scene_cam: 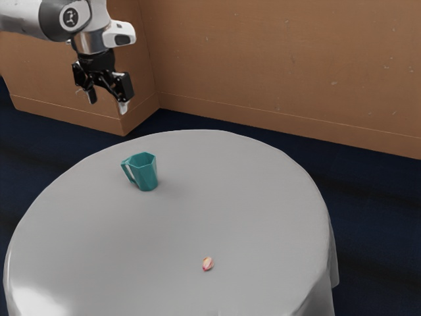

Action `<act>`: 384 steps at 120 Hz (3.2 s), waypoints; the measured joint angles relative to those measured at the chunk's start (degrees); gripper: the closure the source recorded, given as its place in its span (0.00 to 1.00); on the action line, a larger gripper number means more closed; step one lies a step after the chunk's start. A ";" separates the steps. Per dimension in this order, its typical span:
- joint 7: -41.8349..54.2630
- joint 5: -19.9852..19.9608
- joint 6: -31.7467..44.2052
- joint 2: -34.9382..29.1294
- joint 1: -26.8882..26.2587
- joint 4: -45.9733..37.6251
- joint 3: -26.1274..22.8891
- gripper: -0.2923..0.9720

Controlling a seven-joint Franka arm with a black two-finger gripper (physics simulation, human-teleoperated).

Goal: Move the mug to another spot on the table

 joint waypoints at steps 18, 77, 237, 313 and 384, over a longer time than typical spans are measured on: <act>2.89 -0.73 0.33 -0.40 0.05 -4.83 1.25 0.23; 14.24 -12.25 17.22 5.61 5.71 -19.24 9.53 0.23; 62.79 -14.38 29.14 22.53 9.55 -8.04 10.95 0.23; 74.53 -21.40 34.57 35.37 13.56 4.01 4.60 0.24; 84.22 -25.49 34.84 38.11 14.59 5.30 3.24 0.32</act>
